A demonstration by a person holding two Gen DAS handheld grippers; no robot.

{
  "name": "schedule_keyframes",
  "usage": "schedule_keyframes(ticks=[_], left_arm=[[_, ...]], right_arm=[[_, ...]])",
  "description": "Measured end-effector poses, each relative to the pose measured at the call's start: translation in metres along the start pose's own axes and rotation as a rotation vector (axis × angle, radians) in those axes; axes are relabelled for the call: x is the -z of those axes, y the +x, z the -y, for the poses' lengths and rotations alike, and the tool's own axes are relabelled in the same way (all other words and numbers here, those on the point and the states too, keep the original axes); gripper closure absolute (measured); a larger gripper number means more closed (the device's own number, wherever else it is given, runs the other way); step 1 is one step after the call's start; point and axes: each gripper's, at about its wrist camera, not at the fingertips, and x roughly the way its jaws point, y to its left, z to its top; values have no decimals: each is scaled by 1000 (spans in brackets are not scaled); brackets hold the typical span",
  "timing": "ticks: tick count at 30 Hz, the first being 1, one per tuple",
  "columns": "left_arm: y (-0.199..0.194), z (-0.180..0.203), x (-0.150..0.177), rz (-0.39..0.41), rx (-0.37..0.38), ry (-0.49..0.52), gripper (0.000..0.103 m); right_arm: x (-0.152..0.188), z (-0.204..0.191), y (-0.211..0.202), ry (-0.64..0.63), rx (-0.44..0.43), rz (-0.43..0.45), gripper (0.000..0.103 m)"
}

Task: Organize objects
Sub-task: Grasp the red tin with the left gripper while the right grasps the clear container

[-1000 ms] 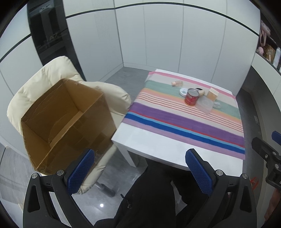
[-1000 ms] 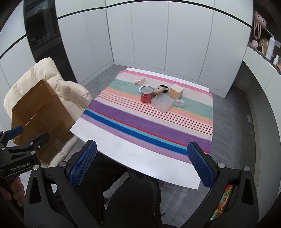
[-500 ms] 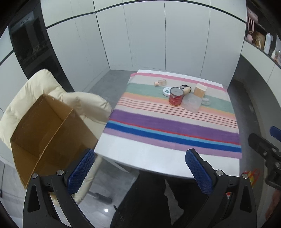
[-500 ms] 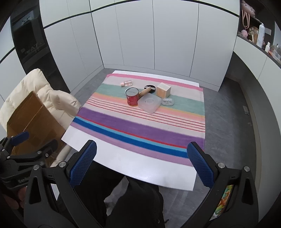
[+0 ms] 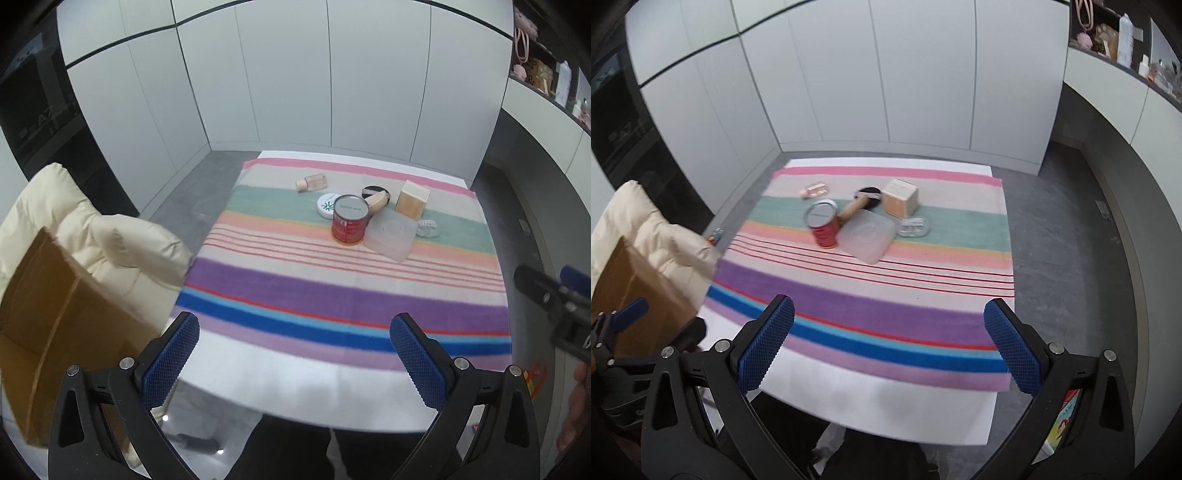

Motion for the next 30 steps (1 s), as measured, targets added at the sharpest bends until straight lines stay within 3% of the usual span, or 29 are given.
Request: schedule_keyframes(ticks=[5, 12, 16, 30], left_arm=[[37, 11, -7, -43, 64, 14, 0], [94, 30, -25, -25, 19, 58, 0], [127, 39, -30, -64, 28, 79, 0], [212, 63, -61, -22, 81, 98, 0]], right_arm=[[2, 16, 42, 5, 25, -62, 0], [-6, 20, 92, -64, 85, -78, 0], [-10, 28, 122, -52, 71, -85, 0], [-24, 47, 230, 2, 81, -150, 0]])
